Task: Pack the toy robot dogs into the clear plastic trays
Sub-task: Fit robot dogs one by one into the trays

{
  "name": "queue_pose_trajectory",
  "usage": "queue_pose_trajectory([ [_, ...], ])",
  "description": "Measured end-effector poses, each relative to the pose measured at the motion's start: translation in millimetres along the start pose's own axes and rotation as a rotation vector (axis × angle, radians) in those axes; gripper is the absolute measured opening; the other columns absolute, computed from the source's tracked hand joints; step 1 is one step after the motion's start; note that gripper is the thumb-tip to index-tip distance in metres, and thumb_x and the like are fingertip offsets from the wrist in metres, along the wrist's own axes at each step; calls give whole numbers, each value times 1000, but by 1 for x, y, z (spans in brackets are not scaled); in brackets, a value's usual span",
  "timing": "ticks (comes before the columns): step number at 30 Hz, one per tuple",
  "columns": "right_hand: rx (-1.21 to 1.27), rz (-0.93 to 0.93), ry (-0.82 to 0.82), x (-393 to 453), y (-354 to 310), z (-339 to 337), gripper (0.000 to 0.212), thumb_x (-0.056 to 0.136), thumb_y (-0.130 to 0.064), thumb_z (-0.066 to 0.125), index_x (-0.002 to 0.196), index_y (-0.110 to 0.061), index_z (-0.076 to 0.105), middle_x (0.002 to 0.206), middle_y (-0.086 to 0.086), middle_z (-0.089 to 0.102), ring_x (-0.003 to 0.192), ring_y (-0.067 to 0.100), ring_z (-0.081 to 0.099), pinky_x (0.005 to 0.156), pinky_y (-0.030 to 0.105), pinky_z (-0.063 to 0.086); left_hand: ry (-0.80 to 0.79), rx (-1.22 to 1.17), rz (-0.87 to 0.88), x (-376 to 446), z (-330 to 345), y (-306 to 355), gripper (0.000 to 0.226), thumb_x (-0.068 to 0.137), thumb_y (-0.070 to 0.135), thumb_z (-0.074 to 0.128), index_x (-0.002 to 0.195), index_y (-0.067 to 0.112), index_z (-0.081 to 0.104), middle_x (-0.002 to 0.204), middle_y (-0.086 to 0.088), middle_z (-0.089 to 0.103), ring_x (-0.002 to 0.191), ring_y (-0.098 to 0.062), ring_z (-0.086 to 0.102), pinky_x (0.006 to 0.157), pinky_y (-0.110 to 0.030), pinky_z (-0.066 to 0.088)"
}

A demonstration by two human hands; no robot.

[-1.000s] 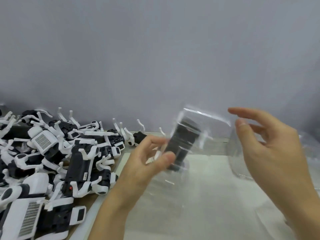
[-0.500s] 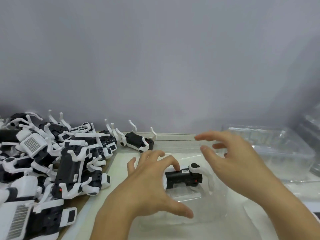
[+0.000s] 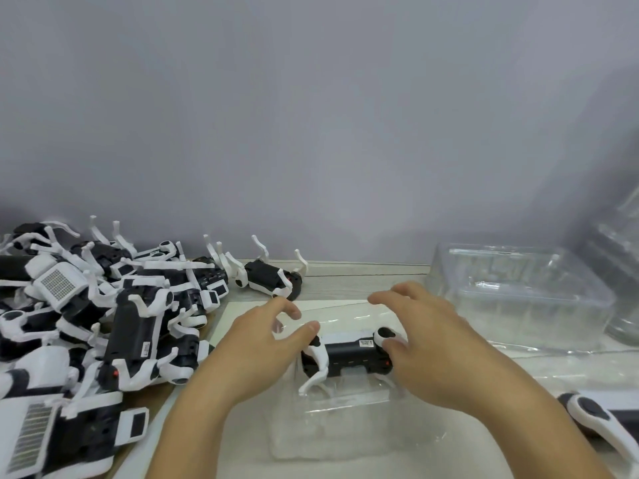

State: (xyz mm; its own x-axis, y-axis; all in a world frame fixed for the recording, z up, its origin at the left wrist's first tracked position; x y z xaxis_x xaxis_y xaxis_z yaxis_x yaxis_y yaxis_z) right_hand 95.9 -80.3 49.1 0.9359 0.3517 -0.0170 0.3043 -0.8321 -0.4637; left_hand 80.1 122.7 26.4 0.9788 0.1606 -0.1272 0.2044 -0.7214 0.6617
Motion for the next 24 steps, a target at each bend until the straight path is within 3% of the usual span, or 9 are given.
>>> queue_pose_trajectory([
  [3,-36,23,-57,-9,-3,-8,51,94,-25,50,138,-46,32,129,-18,28,100,15,24,86,29,24,-94,-39,-13,-4,-3,-3,28,81,63,66,97,41,61,105,7,61,80,-16,65,75,-32,57],
  [5,-66,26,-95,-16,-7,-15,49,93,-32,50,136,-50,31,126,-18,29,104,18,24,83,30,25,-157,-69,-6,-8,-4,-3,24,79,60,71,92,41,64,102,7,63,83,-18,69,77,-35,61],
  [9,-61,-90,-25,-22,-31,-22,47,96,-38,48,139,-49,31,141,-16,31,128,16,23,95,33,24,-255,-104,24,-14,-2,2,14,83,43,76,87,33,69,99,3,65,87,-27,70,74,-39,62],
  [12,-42,-185,18,-22,-49,-17,45,97,-37,47,139,-46,34,141,-14,33,131,12,22,104,35,20,-377,-150,46,-19,5,8,12,84,37,76,89,28,70,101,-5,65,91,-30,69,74,-40,63],
  [16,5,-227,56,-21,-56,-11,41,98,-35,46,137,-44,38,137,-13,36,128,11,25,99,31,19,-387,-267,42,-22,6,14,14,87,36,74,98,29,71,108,-7,64,97,-21,68,75,-40,62],
  [20,0,-208,82,-20,-53,-12,40,99,-36,45,137,-43,38,135,-11,36,129,13,26,101,34,21,-247,-233,-98,-19,-5,1,31,87,44,69,92,15,65,91,-12,68,78,-20,69,63,-36,61],
  [24,-4,-188,117,-18,-51,-13,38,99,-36,44,137,-42,39,132,-10,38,128,14,28,104,35,24,-429,-299,-187,-25,2,2,41,92,47,61,90,6,54,73,-17,71,66,-29,71,54,-30,56],
])
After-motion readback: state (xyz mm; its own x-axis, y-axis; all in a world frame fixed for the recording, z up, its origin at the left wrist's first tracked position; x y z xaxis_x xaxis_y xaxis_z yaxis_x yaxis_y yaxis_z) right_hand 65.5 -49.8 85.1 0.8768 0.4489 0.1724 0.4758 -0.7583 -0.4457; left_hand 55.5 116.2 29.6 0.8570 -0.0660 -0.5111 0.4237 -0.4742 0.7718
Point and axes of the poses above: each hand's wrist, its own x-axis towards the middle knuckle, its own z-axis out of the palm, y = z × x, the point moved 5 cm from there along x, towards the middle knuckle
